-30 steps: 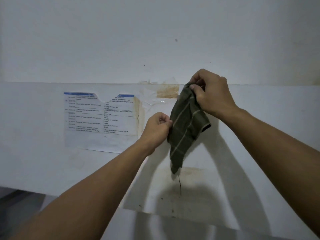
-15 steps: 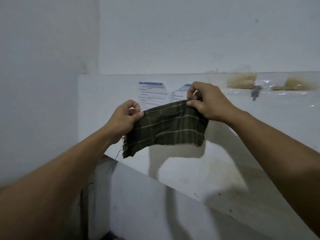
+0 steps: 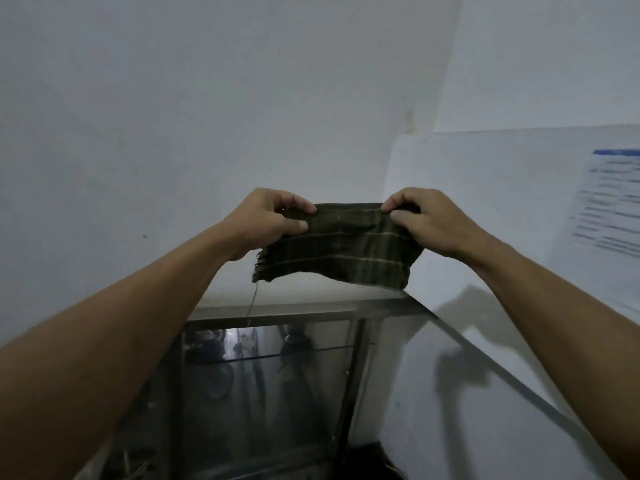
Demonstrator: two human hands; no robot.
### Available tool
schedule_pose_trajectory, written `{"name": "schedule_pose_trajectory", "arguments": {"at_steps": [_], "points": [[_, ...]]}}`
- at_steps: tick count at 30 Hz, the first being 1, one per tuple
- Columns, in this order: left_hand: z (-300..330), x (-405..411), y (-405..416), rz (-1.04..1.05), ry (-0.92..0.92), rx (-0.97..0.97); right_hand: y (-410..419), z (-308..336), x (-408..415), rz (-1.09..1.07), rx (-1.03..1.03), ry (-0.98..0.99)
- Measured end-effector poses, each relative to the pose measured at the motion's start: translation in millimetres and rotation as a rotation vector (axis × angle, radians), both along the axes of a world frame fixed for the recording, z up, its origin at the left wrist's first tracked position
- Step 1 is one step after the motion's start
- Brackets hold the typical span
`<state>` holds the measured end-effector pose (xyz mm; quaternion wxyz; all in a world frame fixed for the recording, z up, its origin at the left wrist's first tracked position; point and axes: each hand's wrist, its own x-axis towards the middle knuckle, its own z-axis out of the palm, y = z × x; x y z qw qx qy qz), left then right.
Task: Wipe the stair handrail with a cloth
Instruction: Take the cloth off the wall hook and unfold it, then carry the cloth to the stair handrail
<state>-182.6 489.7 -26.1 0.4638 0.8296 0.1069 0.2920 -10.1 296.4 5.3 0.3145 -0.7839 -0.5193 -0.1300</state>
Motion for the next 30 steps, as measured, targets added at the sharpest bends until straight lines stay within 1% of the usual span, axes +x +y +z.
{"name": "schedule_pose_trajectory", "arguments": {"at_steps": [2,5,8,15,19,22,30], "points": [[-7.1,-26.8,35.7,0.116,0.022,0.043,52.6,-11.9,-12.6,0.113,-0.028,0.015],[-19.3,-72.1,83.4,0.297,0.062,0.086,130.2,-28.7,-34.5,0.272,-0.073,-0.025],[-34.9,-121.5,123.3,0.487,0.107,0.11,202.9,-43.9,-62.8,0.431,-0.086,-0.006],[-65.9,-236.3,182.4,0.903,0.221,0.108,355.9,-73.2,-145.7,0.782,-0.123,-0.053],[-79.4,-301.0,185.4,1.123,0.345,0.129,422.0,-89.8,-211.4,1.003,-0.13,-0.065],[-83.8,-352.2,172.7,1.246,0.399,0.099,454.3,-102.7,-269.7,1.174,-0.149,-0.062],[-95.3,-489.8,131.3,1.582,0.503,0.083,498.3,-116.1,-452.6,1.555,-0.194,-0.065]]}}
